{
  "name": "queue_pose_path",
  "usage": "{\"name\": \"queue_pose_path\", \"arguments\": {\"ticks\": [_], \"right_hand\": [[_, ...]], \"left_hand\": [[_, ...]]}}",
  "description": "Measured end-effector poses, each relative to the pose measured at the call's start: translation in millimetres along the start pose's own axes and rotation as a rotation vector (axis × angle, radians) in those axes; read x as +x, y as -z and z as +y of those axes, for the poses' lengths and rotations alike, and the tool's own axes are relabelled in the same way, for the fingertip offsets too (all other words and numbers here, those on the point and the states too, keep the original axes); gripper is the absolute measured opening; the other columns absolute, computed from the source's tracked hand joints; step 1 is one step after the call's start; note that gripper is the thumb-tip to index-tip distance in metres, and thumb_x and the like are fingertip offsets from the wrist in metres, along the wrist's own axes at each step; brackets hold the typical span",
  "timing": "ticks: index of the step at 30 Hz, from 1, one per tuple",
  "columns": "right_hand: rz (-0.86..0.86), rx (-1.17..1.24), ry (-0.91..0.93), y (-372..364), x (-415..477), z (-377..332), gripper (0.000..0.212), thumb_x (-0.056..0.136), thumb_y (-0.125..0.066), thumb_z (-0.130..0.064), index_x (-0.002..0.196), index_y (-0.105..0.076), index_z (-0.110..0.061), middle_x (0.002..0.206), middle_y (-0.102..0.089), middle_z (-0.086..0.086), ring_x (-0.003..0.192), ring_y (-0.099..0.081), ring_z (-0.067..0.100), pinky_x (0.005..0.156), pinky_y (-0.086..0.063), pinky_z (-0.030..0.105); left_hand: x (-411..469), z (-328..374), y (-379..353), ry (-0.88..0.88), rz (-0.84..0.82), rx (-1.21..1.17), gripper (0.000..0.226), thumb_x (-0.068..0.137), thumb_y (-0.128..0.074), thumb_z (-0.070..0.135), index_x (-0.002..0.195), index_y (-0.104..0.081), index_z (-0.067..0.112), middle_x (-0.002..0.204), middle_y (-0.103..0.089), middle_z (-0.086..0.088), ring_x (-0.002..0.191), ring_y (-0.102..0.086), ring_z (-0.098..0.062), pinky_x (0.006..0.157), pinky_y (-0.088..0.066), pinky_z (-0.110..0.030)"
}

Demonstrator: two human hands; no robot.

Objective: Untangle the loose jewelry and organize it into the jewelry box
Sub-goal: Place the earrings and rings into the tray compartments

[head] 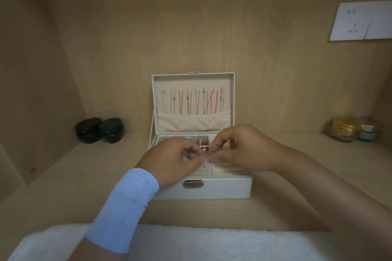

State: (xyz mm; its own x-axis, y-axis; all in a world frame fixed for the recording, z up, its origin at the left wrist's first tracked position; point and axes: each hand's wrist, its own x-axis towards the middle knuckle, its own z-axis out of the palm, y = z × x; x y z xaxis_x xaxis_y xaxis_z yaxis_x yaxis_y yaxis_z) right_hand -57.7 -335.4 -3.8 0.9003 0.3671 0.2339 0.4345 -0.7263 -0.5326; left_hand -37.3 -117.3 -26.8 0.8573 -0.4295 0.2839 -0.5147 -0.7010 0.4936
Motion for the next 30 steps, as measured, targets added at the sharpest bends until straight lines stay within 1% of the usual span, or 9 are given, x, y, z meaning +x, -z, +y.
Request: {"name": "queue_pose_path", "arguments": {"ticks": [5, 8, 10, 13, 16, 18, 21, 26, 30], "right_hand": [[0.196, 0.006, -0.113, 46, -21, 35, 0.005, 0.087, -0.076, -0.022, 0.092, -0.077, -0.023, 0.077, -0.065, -0.016, 0.058, -0.055, -0.014, 0.054, -0.039, 0.004], [0.303, -0.113, -0.234, 71, -35, 81, 0.007, 0.088, -0.073, -0.024, 0.093, -0.074, -0.030, 0.090, -0.067, -0.014, 0.077, -0.060, -0.007, 0.065, -0.037, 0.004], [0.345, -0.177, -0.332, 82, -48, 112, 0.009, 0.089, -0.071, -0.026, 0.094, -0.072, -0.034, 0.090, -0.067, -0.013, 0.089, -0.063, 0.007, 0.075, -0.045, 0.018], [0.314, -0.277, -0.463, 86, -65, 146, 0.012, 0.089, -0.068, -0.032, 0.097, -0.070, -0.040, 0.095, -0.067, -0.014, 0.093, -0.064, 0.012, 0.084, -0.053, 0.032], [0.232, -0.291, -0.496, 81, -69, 163, 0.022, 0.089, -0.067, -0.030, 0.110, -0.072, -0.037, 0.101, -0.069, -0.014, 0.094, -0.063, 0.010, 0.089, -0.053, 0.032], [0.205, -0.263, -0.493, 76, -70, 174, 0.026, 0.090, -0.065, -0.027, 0.113, -0.072, -0.036, 0.107, -0.071, -0.012, 0.102, -0.064, 0.011, 0.095, -0.049, 0.030], [0.175, -0.328, -0.500, 67, -67, 186, 0.025, 0.092, -0.060, -0.035, 0.113, -0.071, -0.042, 0.116, -0.070, -0.018, 0.118, -0.058, 0.010, 0.112, -0.033, 0.046], [0.170, -0.367, -0.471, 58, -59, 195, 0.024, 0.093, -0.056, -0.044, 0.113, -0.069, -0.046, 0.118, -0.070, -0.017, 0.123, -0.054, 0.016, 0.106, -0.023, 0.050], [0.187, -0.367, -0.461, 56, -56, 196, 0.018, 0.088, -0.064, -0.046, 0.104, -0.072, -0.044, 0.107, -0.071, -0.016, 0.116, -0.055, 0.015, 0.101, -0.026, 0.045]], "left_hand": [[21, 38, -7, -0.060, 0.066, 0.020, 0.010, 0.085, -0.065, 0.041, 0.092, -0.070, 0.035, 0.088, -0.064, 0.022, 0.080, -0.056, 0.005, 0.075, -0.045, -0.018], [44, 68, -20, -0.096, 0.058, -0.056, 0.010, 0.087, -0.065, 0.035, 0.094, -0.071, 0.033, 0.085, -0.064, 0.023, 0.079, -0.060, 0.000, 0.077, -0.047, -0.017], [63, 89, -34, -0.129, -0.004, -0.040, 0.012, 0.089, -0.063, 0.033, 0.097, -0.071, 0.031, 0.084, -0.063, 0.023, 0.080, -0.061, -0.003, 0.078, -0.045, -0.018], [92, 117, -64, -0.162, -0.123, 0.038, 0.017, 0.091, -0.060, 0.034, 0.105, -0.070, 0.031, 0.094, -0.066, 0.017, 0.086, -0.060, -0.008, 0.084, -0.043, -0.019], [118, 135, -93, -0.159, -0.196, 0.151, 0.021, 0.092, -0.058, 0.031, 0.110, -0.068, 0.032, 0.111, -0.068, 0.011, 0.100, -0.061, -0.013, 0.094, -0.046, -0.027], [134, 141, -112, -0.122, -0.244, 0.199, 0.024, 0.092, -0.056, 0.027, 0.113, -0.068, 0.033, 0.119, -0.066, 0.008, 0.110, -0.060, -0.017, 0.100, -0.044, -0.031], [153, 138, -137, -0.049, -0.308, 0.222, 0.030, 0.094, -0.053, 0.022, 0.118, -0.067, 0.033, 0.129, -0.061, 0.004, 0.116, -0.058, -0.019, 0.103, -0.043, -0.031], [167, 130, -162, -0.008, -0.342, 0.235, 0.032, 0.097, -0.052, 0.028, 0.126, -0.064, 0.031, 0.135, -0.059, 0.002, 0.120, -0.056, -0.019, 0.103, -0.041, -0.030], [168, 129, -168, 0.010, -0.356, 0.196, 0.028, 0.093, -0.056, 0.027, 0.116, -0.071, 0.034, 0.113, -0.071, 0.005, 0.104, -0.064, -0.016, 0.096, -0.047, -0.029]]}}
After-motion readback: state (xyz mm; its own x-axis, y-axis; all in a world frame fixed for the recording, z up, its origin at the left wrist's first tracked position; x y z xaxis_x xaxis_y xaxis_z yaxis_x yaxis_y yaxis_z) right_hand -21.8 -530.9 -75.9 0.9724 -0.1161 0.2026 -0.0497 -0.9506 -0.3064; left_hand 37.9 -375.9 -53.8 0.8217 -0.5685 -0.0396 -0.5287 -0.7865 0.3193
